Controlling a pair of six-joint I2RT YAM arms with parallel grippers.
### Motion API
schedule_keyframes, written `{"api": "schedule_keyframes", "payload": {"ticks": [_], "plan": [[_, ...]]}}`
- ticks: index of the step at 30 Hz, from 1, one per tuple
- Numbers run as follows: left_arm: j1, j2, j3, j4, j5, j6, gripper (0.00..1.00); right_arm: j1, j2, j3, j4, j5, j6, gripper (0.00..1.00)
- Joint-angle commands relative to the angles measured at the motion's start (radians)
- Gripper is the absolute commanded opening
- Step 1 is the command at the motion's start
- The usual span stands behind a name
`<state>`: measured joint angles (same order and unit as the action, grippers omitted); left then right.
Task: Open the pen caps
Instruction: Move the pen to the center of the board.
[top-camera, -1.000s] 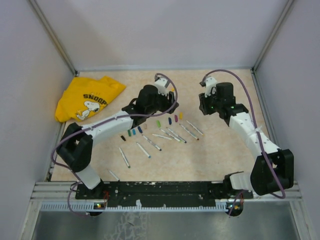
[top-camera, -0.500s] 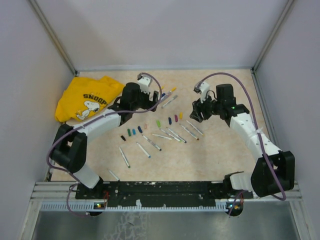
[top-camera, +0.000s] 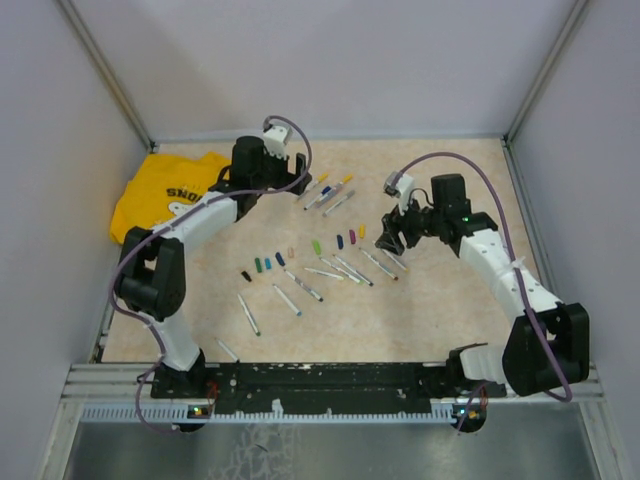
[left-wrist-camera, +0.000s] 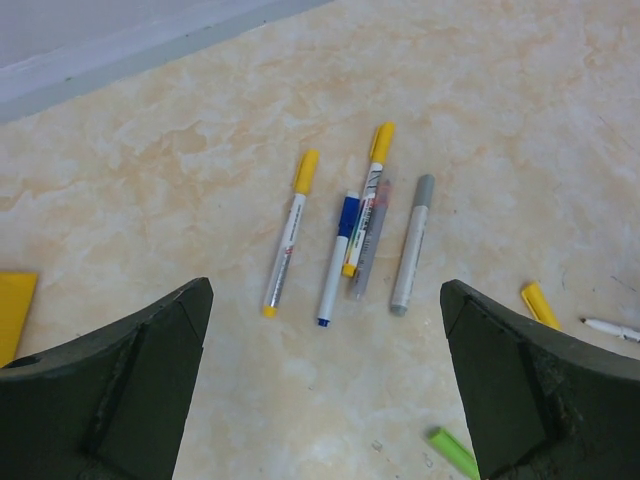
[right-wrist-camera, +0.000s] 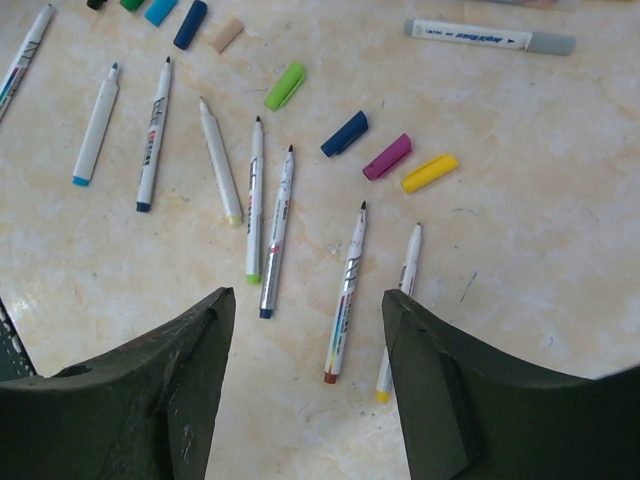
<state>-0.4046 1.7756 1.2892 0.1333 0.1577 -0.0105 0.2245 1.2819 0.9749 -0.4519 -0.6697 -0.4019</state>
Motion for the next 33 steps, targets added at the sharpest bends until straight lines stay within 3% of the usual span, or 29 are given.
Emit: {"api": "schedule_keyframes", "payload": {"ticks": [1, 14, 33], "plan": [[0.034, 0.053, 0.1, -0.093, 0.064, 0.049, 1.0, 0.007, -0.014, 0.007, 0.02, -0.02, -0.045, 0.62], [0.07, 0.252, 0.354, -0.292, 0.068, 0.175, 0.97, 0.016, 0.0, 0.038, -0.021, 0.02, -0.066, 0.62], [0.087, 0.418, 0.514, -0.404, 0.052, 0.238, 0.96, 0.016, 0.017, 0.042, -0.025, 0.033, -0.063, 0.62]]}}
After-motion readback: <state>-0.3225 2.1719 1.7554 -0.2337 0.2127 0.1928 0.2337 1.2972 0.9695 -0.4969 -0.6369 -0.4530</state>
